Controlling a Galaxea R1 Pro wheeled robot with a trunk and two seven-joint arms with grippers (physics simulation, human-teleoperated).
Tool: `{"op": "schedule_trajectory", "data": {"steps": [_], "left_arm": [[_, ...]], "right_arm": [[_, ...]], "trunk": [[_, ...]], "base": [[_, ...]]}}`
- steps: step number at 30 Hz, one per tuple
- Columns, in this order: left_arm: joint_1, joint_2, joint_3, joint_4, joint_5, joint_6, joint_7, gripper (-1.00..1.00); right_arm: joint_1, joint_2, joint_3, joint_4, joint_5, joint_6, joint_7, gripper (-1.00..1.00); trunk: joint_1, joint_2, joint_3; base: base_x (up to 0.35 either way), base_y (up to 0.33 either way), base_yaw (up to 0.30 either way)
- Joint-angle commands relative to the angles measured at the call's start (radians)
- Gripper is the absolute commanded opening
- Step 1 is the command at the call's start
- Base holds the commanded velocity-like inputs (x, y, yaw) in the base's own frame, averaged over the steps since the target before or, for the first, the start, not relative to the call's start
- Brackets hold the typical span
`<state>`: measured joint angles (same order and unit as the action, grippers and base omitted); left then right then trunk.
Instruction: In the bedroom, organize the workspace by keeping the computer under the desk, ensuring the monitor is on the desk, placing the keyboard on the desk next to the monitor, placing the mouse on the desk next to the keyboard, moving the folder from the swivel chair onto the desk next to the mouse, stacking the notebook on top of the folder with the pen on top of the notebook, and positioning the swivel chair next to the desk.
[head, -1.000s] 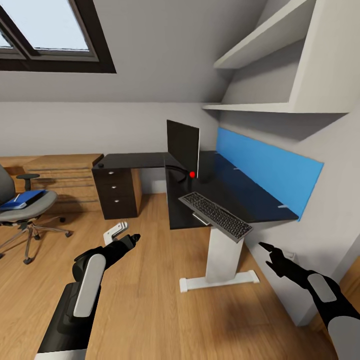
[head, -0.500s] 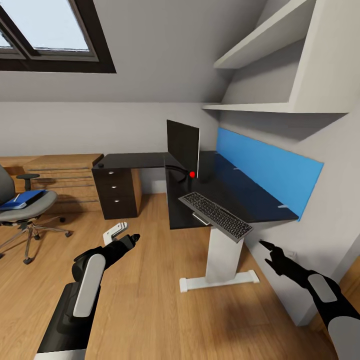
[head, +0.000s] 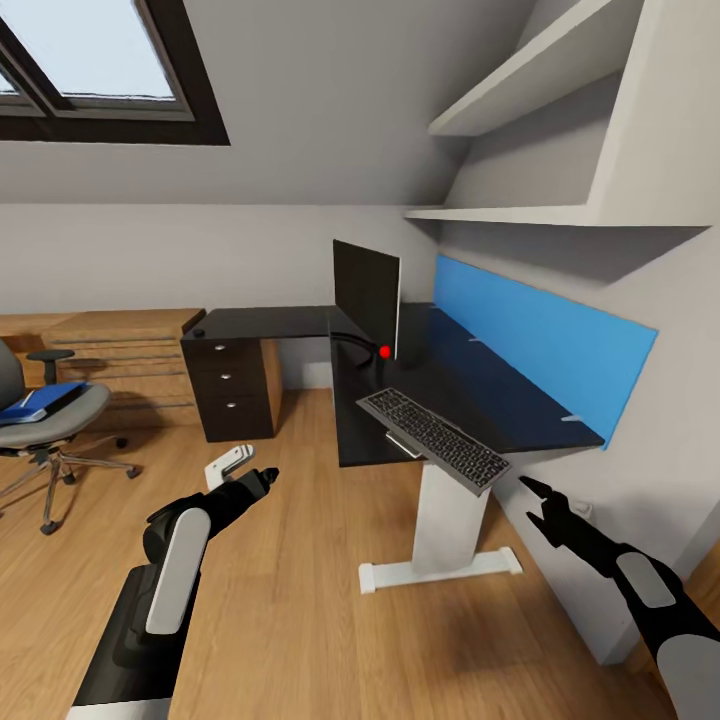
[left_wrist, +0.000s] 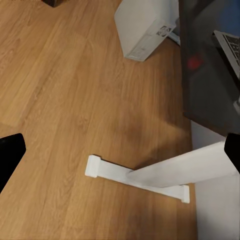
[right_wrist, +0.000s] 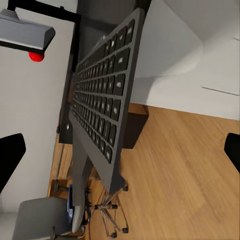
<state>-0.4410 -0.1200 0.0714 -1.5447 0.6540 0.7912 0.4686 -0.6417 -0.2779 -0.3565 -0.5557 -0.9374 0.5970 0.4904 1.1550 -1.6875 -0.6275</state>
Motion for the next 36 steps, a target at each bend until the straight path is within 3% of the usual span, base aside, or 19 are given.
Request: {"op": "schedule_trajectory", "data": {"steps": [1, 14, 36], "left_arm": [[-0.001, -0.001, 0.001, -0.001, 0.011, 0.004, 0.008, 1.00], [-0.001, -0.001, -0.001, 0.000, 0.010, 0.004, 0.006, 1.00], [-0.001, -0.001, -0.002, 0.000, 0.010, 0.004, 0.005, 1.00]], "right_arm": [[-0.001, 0.000, -0.004, 0.001, -0.003, 0.007, 0.000, 1.00], [-0.001, 0.000, -0.018, 0.056, -0.004, 0.001, -0.034, 1.00], [-0.001, 0.003, -0.024, 0.065, -0.003, -0.003, -0.039, 1.00]], "trunk": [[0.000, -0.001, -0.001], [0.000, -0.001, -0.001], [0.000, -0.001, -0.001]], "base": [[0.163, 0.000, 0.000], [0.076, 0.000, 0.000], [0.123, 0.020, 0.000]]}}
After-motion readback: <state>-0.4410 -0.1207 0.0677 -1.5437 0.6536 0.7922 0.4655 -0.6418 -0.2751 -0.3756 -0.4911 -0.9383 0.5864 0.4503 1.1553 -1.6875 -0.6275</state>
